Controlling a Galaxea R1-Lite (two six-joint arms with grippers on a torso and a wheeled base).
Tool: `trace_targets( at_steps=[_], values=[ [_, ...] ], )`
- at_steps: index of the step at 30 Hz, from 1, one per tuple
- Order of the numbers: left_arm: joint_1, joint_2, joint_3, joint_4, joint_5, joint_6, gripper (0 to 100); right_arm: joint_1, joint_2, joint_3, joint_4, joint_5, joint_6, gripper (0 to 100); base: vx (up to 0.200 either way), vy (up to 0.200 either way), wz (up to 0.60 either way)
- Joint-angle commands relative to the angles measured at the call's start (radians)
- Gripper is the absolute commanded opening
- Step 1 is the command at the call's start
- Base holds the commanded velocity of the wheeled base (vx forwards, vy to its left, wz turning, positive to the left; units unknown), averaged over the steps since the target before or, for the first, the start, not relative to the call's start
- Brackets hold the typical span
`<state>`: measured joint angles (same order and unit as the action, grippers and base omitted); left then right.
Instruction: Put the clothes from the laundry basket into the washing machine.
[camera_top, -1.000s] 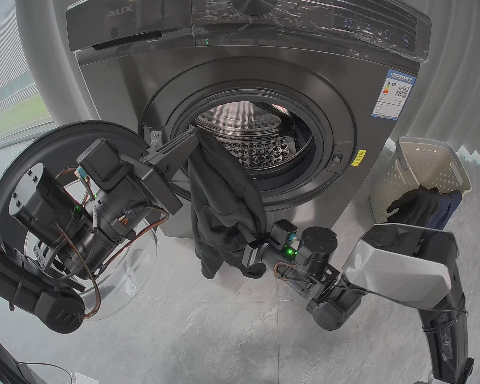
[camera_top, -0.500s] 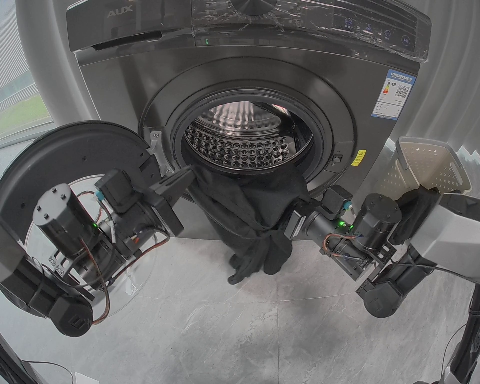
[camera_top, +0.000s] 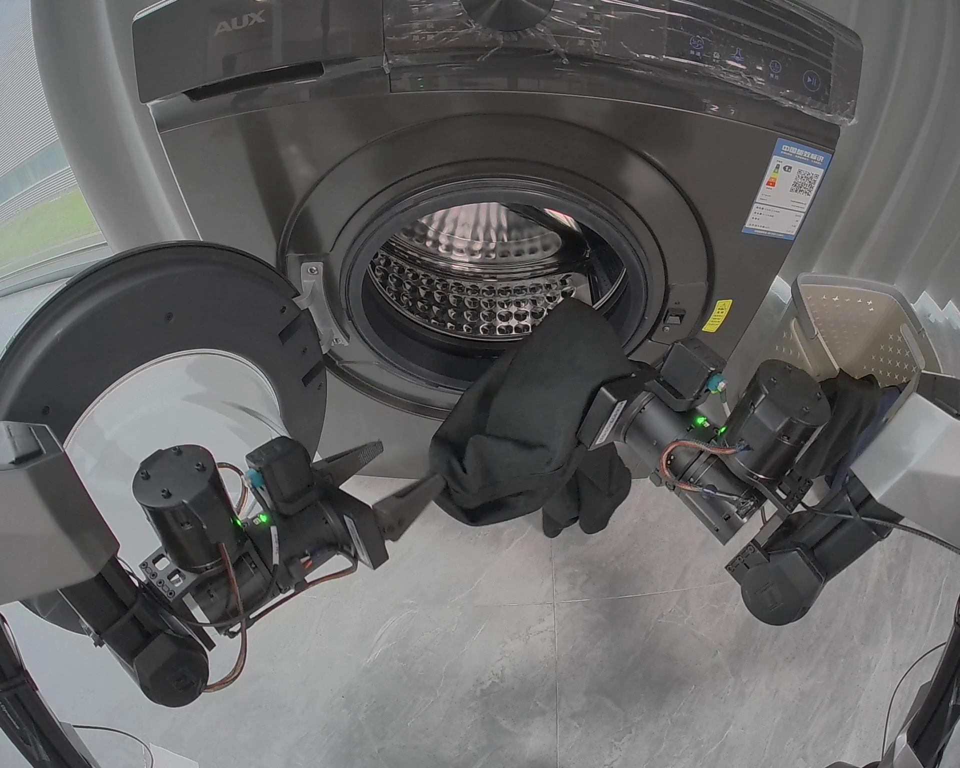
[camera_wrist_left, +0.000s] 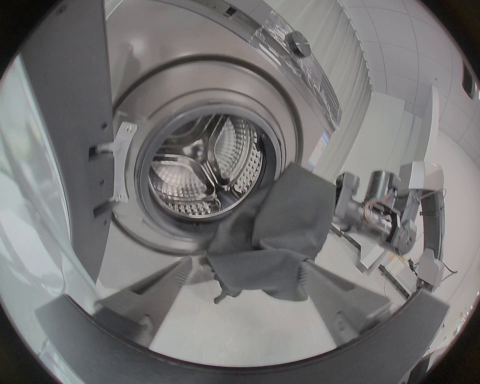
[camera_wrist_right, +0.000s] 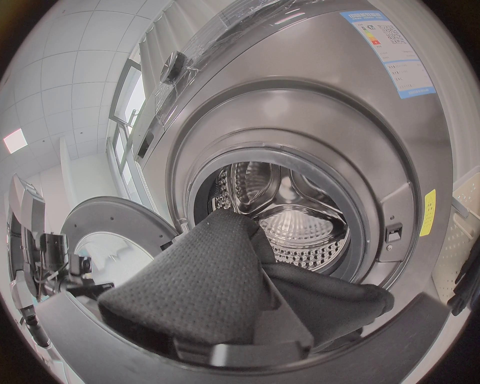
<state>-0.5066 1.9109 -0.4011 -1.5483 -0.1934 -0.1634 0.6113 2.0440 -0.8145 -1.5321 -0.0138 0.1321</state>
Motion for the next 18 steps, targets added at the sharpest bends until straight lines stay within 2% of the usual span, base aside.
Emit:
trace_targets(
  at_steps=[1,5,6,7,9,15,18],
  values=[
    [-0.020,0.048,0.096,-0.001,-0.044,0.028,100,-0.005,-0.002,-0.057,0.009,-0.002,0.000,0,0.000,0.000,0.00],
    [-0.036,0.068,0.211,-0.001,-0.090,0.117,100,0.005,-0.002,-0.075,0.020,-0.005,0.001,0,0.000,0.000,0.00],
    [-0.036,0.068,0.211,-0.001,-0.090,0.117,100,0.005,-0.002,-0.075,0.020,-0.005,0.001,0,0.000,0.000,0.00],
    [-0.036,0.070,0.243,-0.001,-0.116,0.140,100,0.008,-0.001,-0.075,0.018,-0.008,0.001,0,0.000,0.000,0.00],
    [-0.036,0.068,0.261,0.001,-0.135,0.150,100,0.013,-0.001,-0.072,0.018,-0.012,0.001,0,0.000,0.000,0.00],
    [-0.035,0.048,0.228,-0.003,-0.136,0.153,100,0.042,-0.002,-0.037,0.009,-0.014,0.006,0,0.000,0.000,0.00],
    [-0.040,0.033,0.171,-0.001,-0.135,0.137,100,0.054,-0.002,-0.029,0.009,-0.015,0.007,0,0.000,0.000,0.00]
  ],
)
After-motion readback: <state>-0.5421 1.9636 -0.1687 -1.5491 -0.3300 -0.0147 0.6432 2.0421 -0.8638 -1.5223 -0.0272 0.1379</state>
